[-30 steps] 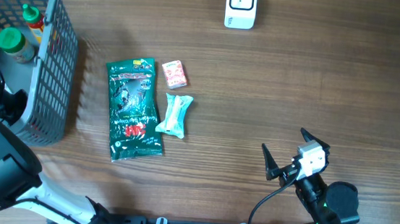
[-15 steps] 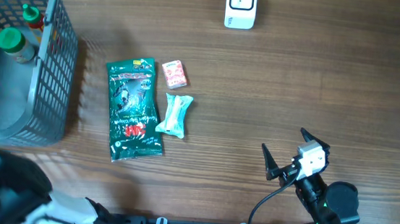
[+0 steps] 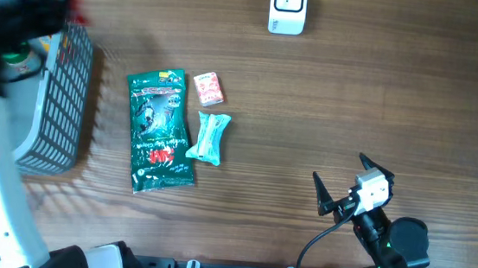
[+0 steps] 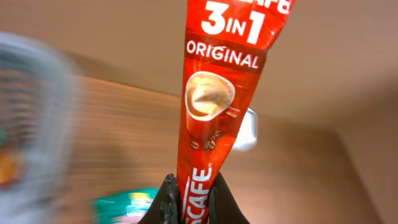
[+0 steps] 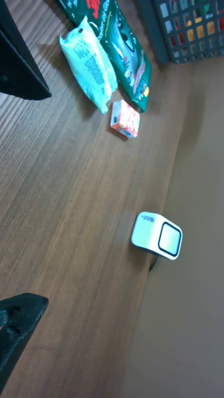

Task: Scan the item barcode
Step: 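Grasp the red Nescafe stick, lift it out, lay it right of tissue pack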

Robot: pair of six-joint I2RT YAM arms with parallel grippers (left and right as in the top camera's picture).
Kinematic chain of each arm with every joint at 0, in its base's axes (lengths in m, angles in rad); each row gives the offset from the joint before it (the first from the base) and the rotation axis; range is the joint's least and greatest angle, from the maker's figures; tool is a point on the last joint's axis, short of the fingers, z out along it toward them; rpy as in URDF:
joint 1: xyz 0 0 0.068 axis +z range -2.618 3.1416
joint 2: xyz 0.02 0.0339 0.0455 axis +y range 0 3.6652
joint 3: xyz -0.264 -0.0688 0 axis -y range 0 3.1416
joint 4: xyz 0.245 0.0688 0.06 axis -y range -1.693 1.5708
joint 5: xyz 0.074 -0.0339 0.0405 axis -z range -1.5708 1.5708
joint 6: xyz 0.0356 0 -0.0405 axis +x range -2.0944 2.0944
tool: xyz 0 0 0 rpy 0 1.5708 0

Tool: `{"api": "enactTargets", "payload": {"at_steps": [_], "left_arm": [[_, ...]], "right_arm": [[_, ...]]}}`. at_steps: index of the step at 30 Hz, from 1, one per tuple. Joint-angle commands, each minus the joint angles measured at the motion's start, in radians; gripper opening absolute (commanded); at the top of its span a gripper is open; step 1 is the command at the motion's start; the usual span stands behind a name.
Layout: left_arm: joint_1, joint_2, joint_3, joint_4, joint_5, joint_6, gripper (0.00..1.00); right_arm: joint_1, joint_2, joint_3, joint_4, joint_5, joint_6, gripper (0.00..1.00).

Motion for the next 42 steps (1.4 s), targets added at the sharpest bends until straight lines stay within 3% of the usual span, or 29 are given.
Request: {"api": "enactTargets", "payload": {"at_steps": [1, 8, 16, 22, 30, 36, 42], "left_arm": [[-0.247, 0.053, -0.014, -0.005, -0.006, 0.029, 0.04], [-0.634, 0.247, -0.014, -0.004, -0.234, 0.002, 0.04], [-0.879, 0.523, -0.014, -0.008, -0.450, -0.241, 0.04], [-0.909, 0.669, -0.014, -0.018, -0.501, -0.505, 0.04], [-0.900, 0.738, -0.083, -0.038, -0.622, -0.736, 0.04], [-0.897, 0.738, -0.240, -0.011, -0.675, -0.824, 0.04], [-0.893, 0.700, -0.273, -0.030, -0.763, -0.744, 0.04]], "right_arm": [[-0.003, -0.011, 0.008, 0.002, -0.013, -0.005, 1.00], [-0.003, -0.011, 0.008, 0.002, -0.013, -0.005, 1.00], [-0.003, -0.011, 0.008, 0.002, -0.013, -0.005, 1.00], [-0.003, -0.011, 0.008, 0.002, -0.013, -0.005, 1.00], [-0.003, -0.011, 0.008, 0.002, -0.013, -0.005, 1.00], [-0.003, -0.011, 0.008, 0.002, -0.013, -0.005, 1.00], [-0.003, -0.011, 0.008, 0.002, -0.013, -0.005, 1.00]]}}
